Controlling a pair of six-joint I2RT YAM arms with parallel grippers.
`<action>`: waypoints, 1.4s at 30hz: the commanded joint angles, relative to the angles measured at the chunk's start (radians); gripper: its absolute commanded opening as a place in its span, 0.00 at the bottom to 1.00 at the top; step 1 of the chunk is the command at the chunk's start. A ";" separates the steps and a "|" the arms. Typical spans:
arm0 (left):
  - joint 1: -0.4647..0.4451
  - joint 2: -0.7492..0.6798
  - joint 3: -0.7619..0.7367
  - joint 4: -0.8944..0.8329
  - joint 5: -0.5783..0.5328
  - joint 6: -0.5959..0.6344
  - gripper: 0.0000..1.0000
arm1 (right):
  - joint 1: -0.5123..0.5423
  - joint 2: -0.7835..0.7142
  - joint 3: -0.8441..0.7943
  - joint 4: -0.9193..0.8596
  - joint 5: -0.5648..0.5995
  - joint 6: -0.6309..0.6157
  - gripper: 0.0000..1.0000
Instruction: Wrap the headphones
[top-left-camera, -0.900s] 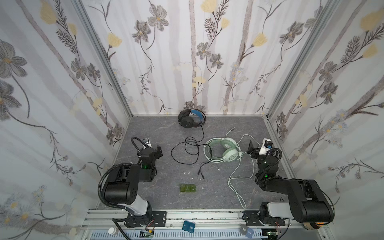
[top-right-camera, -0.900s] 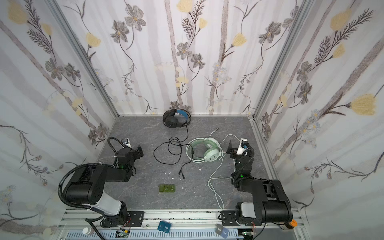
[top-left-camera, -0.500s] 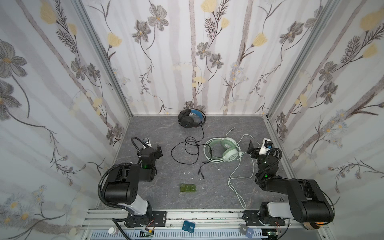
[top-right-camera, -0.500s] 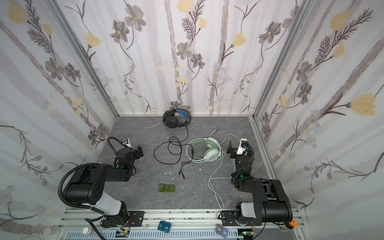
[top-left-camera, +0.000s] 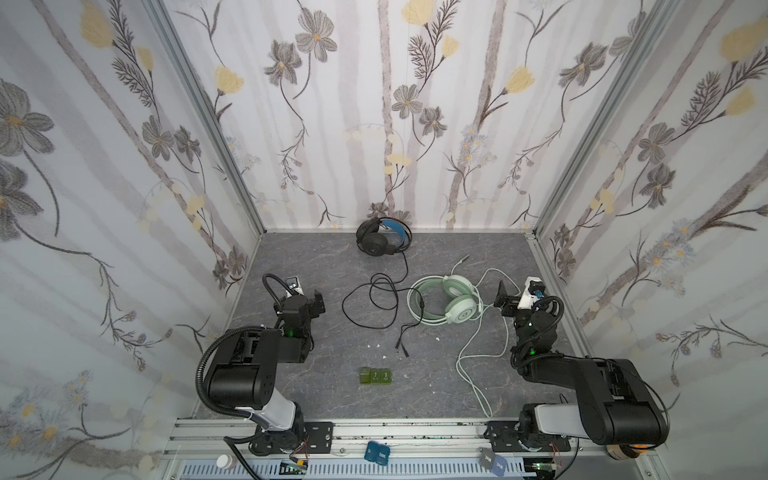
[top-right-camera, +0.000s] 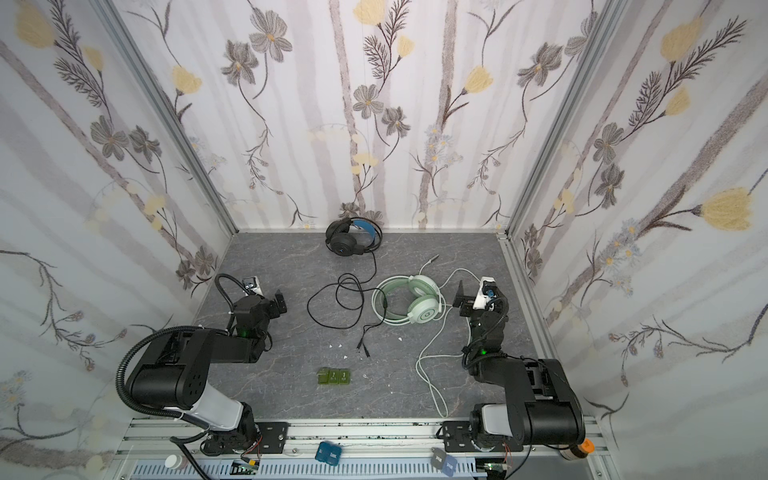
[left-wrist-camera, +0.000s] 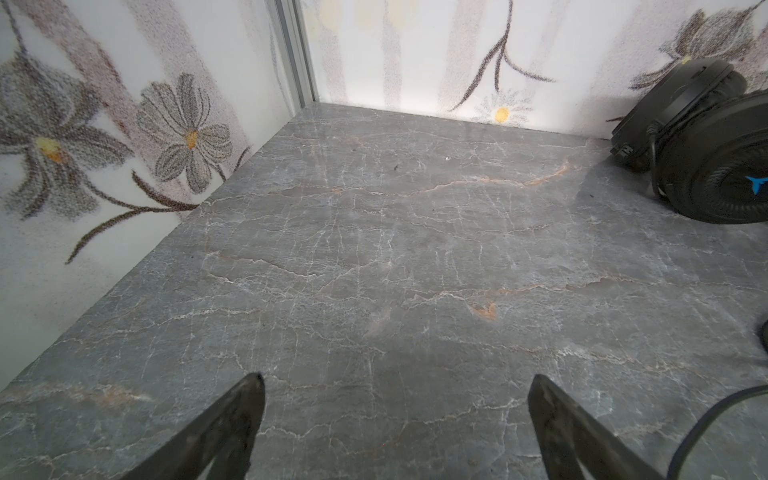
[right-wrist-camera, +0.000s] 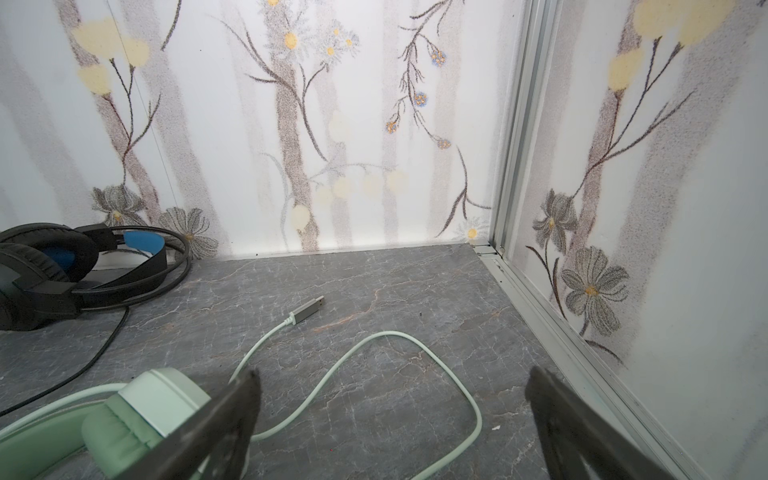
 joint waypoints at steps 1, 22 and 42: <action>0.001 0.003 -0.002 0.041 0.004 -0.002 1.00 | 0.000 0.005 0.008 0.039 0.012 -0.001 1.00; 0.001 0.003 -0.001 0.043 0.005 -0.003 1.00 | 0.000 -0.004 -0.006 0.054 0.013 -0.002 1.00; 0.001 0.003 -0.001 0.041 0.004 -0.003 1.00 | 0.000 -0.003 -0.006 0.053 0.012 -0.002 1.00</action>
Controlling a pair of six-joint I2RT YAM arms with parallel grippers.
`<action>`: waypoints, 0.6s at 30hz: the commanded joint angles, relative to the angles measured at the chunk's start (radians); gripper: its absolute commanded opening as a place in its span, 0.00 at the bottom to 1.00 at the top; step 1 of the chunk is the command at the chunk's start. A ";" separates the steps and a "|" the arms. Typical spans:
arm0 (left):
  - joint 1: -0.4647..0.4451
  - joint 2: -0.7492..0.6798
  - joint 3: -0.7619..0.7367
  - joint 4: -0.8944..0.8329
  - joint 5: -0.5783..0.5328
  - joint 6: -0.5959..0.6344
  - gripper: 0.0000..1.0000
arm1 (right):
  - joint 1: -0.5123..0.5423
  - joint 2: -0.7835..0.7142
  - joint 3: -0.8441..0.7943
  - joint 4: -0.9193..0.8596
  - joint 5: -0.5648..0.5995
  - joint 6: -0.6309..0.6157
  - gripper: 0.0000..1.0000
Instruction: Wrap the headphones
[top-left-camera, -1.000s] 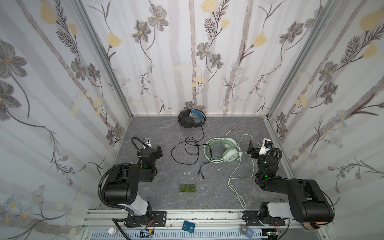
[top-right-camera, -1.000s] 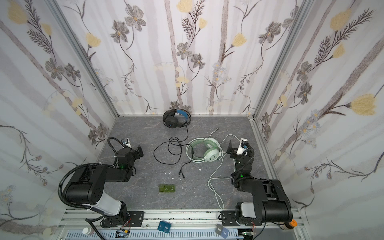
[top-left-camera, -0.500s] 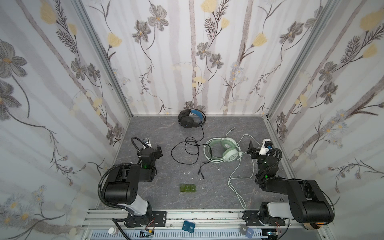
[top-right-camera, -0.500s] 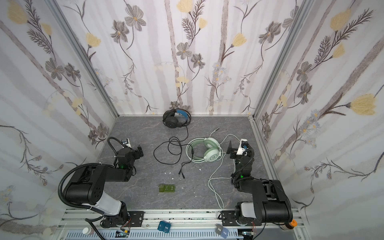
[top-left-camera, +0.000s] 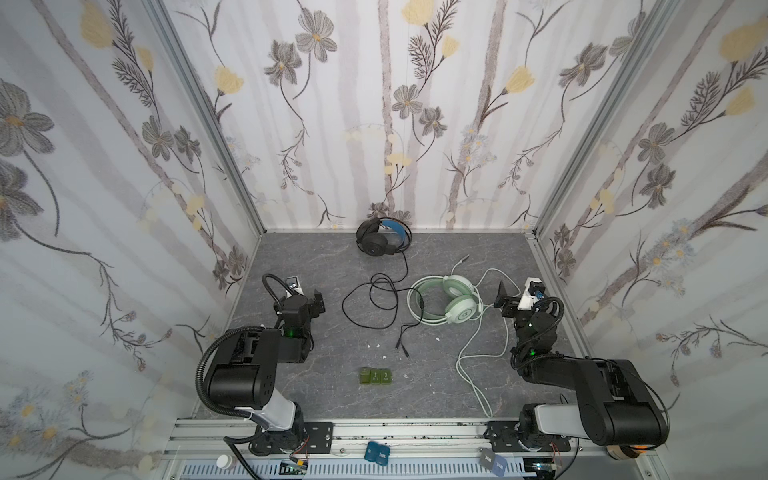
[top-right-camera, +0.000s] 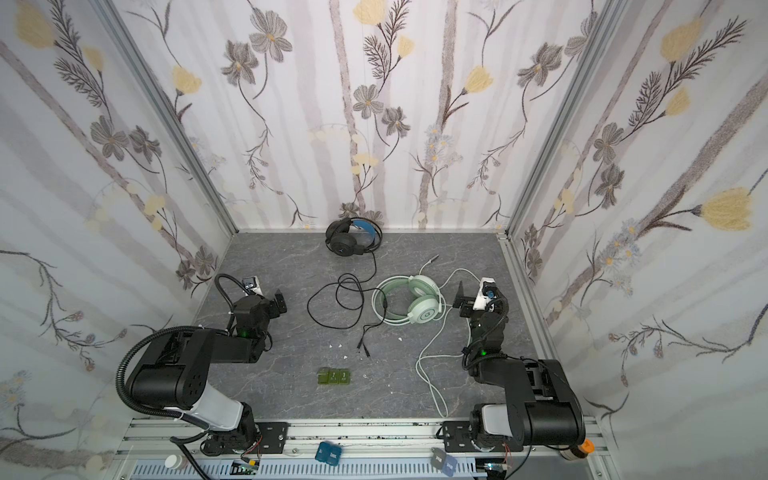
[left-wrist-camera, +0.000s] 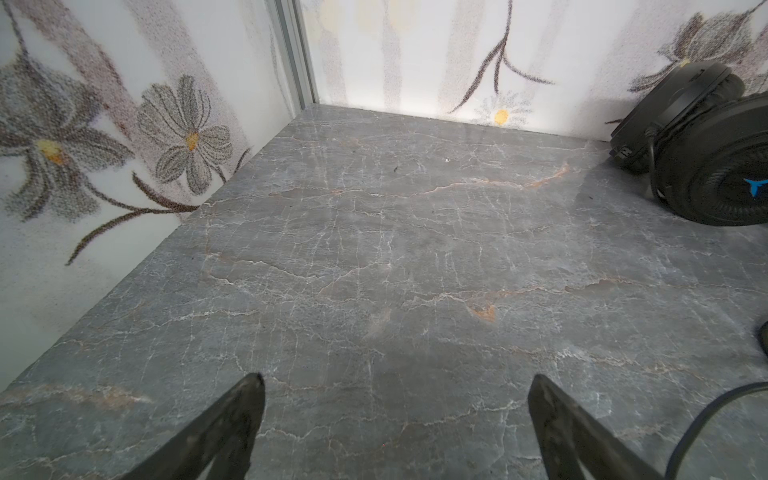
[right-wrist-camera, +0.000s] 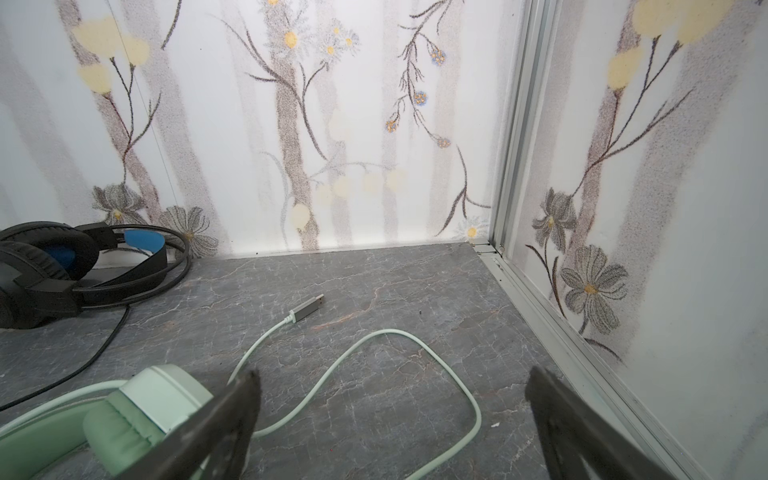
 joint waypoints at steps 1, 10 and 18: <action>0.000 0.003 -0.001 0.038 0.005 -0.003 1.00 | 0.000 -0.001 0.001 0.050 0.012 -0.001 1.00; 0.001 0.001 -0.002 0.040 0.005 -0.003 1.00 | 0.000 -0.003 0.001 0.051 0.012 -0.001 1.00; 0.003 -0.047 0.009 -0.021 0.060 0.015 1.00 | 0.000 -0.015 0.017 0.014 -0.003 -0.002 1.00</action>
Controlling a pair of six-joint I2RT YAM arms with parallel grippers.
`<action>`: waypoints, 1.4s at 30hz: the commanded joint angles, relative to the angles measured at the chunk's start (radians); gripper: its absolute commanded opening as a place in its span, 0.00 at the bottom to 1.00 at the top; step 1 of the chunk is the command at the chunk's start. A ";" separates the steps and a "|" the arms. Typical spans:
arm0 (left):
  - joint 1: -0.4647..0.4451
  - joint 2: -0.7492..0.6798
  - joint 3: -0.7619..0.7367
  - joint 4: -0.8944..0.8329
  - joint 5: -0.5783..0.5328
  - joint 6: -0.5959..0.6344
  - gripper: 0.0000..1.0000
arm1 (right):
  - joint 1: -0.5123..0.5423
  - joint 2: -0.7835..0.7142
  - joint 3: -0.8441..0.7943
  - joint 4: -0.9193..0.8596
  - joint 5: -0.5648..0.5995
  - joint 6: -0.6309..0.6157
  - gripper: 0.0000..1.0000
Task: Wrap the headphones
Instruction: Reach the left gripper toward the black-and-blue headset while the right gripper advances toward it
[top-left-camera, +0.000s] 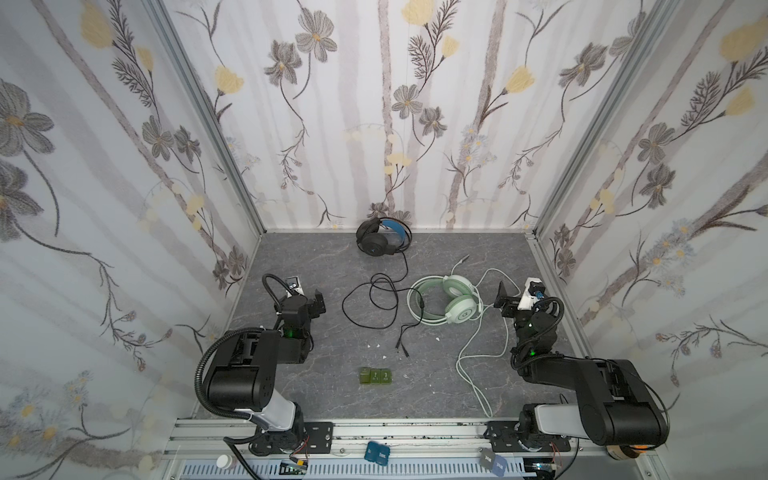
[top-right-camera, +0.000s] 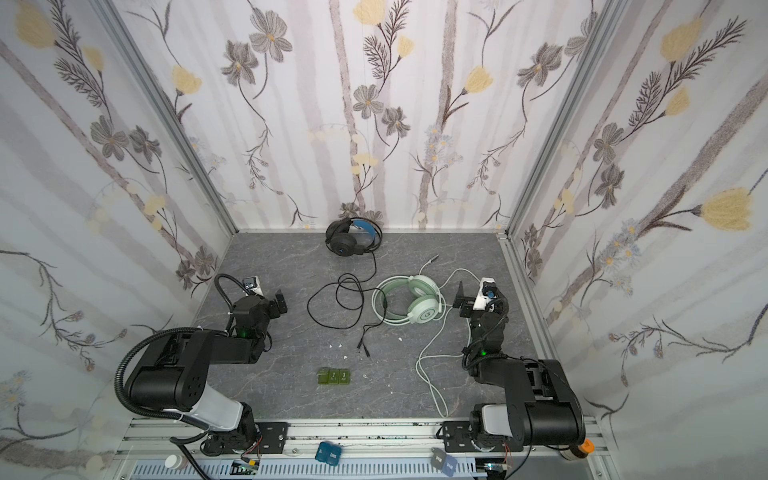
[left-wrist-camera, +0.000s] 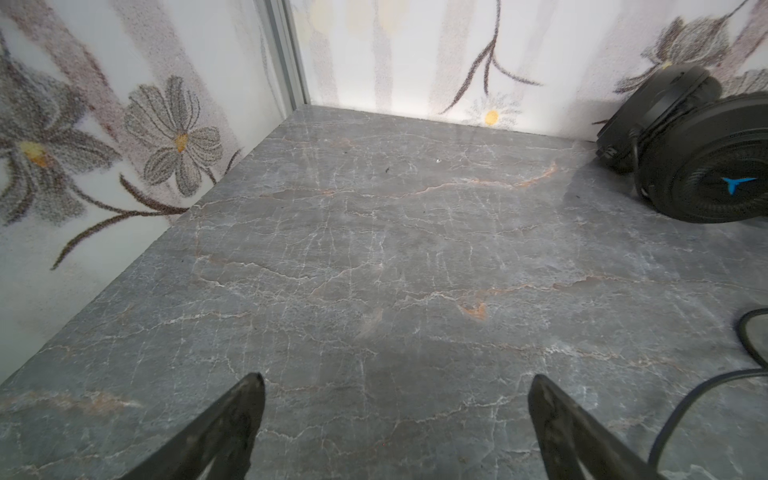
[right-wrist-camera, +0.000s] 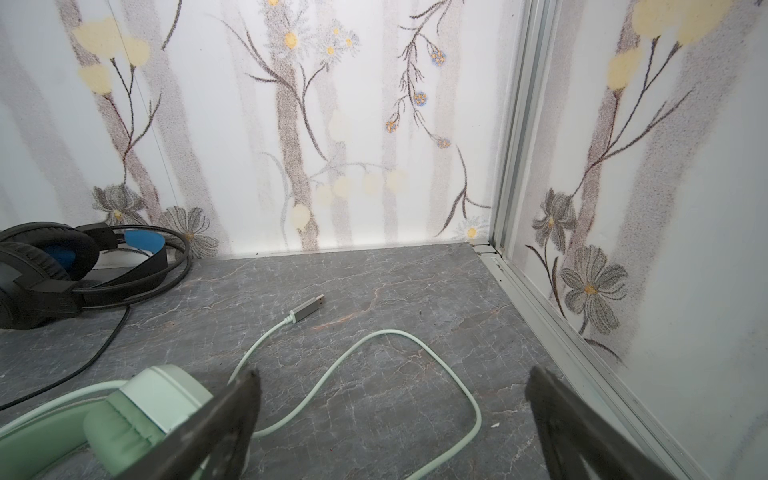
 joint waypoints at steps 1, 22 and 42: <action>0.002 -0.034 0.016 -0.033 0.020 0.008 1.00 | 0.000 -0.025 0.033 -0.024 -0.013 -0.008 1.00; 0.001 -0.532 0.230 -0.985 -0.002 -0.132 1.00 | 0.074 -0.260 0.210 -0.594 0.094 0.090 1.00; -0.025 -0.291 0.626 -1.426 0.280 -0.474 1.00 | 0.380 -0.248 0.524 -0.979 0.153 0.224 1.00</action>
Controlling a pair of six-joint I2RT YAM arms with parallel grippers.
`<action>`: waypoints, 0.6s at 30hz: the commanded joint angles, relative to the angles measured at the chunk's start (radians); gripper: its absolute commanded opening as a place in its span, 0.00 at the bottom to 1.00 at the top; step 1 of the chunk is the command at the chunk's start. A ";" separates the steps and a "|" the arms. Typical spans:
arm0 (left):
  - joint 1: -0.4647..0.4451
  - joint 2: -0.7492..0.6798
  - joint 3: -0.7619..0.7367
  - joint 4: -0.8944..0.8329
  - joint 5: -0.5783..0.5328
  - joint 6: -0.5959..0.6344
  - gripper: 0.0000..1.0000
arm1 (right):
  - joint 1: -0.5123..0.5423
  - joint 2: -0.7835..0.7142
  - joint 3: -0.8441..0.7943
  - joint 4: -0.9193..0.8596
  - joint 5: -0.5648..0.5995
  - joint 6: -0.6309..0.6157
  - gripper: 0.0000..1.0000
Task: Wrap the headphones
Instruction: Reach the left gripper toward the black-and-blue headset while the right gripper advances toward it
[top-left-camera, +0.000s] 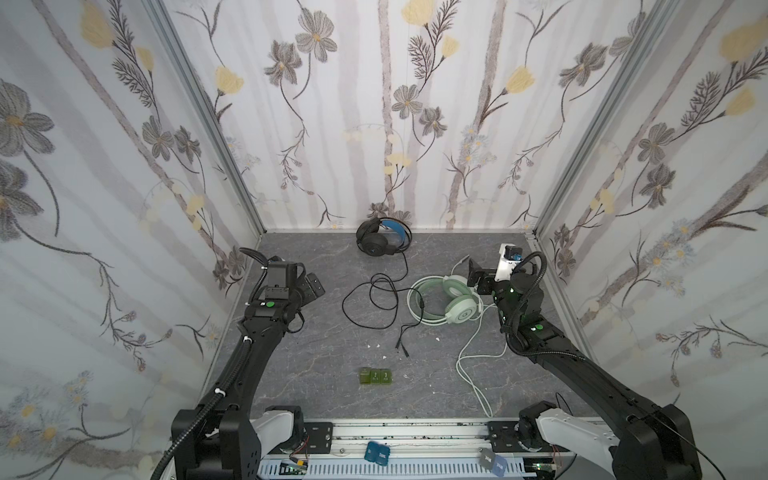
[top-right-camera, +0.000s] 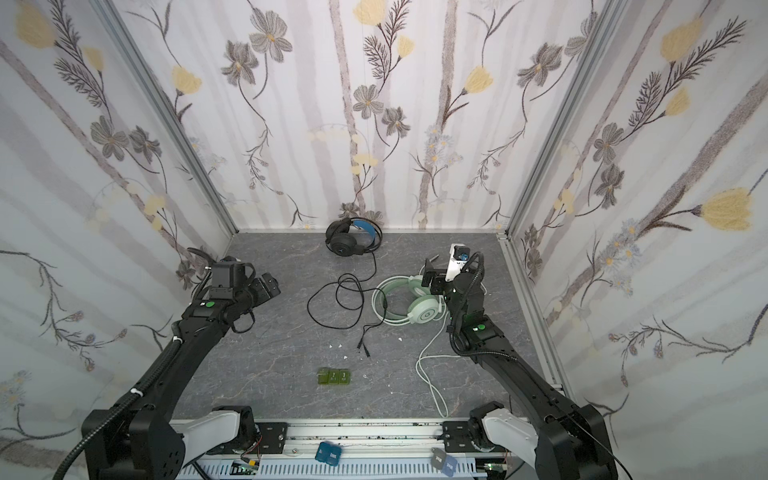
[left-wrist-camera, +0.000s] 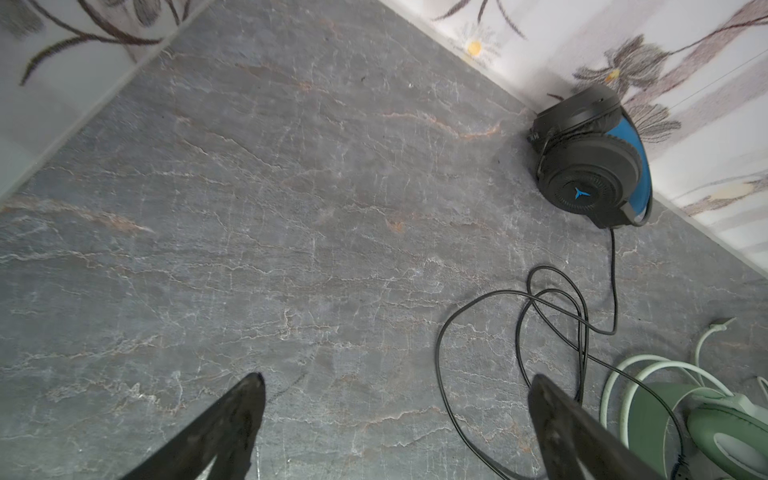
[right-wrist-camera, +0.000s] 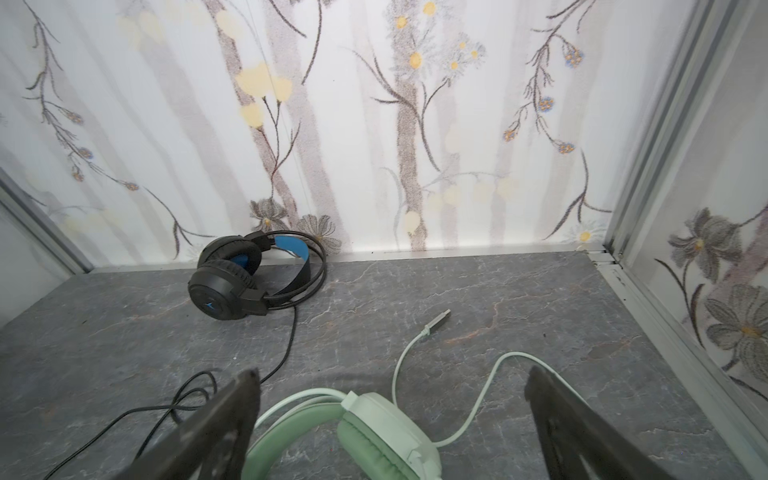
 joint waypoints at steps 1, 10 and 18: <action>-0.012 0.073 0.063 -0.070 0.083 -0.022 1.00 | 0.021 0.019 0.046 -0.082 0.015 0.082 1.00; -0.061 0.163 0.137 -0.110 0.166 -0.044 1.00 | 0.110 0.093 0.184 -0.235 0.122 0.135 1.00; -0.158 0.283 0.200 -0.075 0.201 -0.055 1.00 | 0.115 0.210 0.289 -0.306 0.057 0.133 1.00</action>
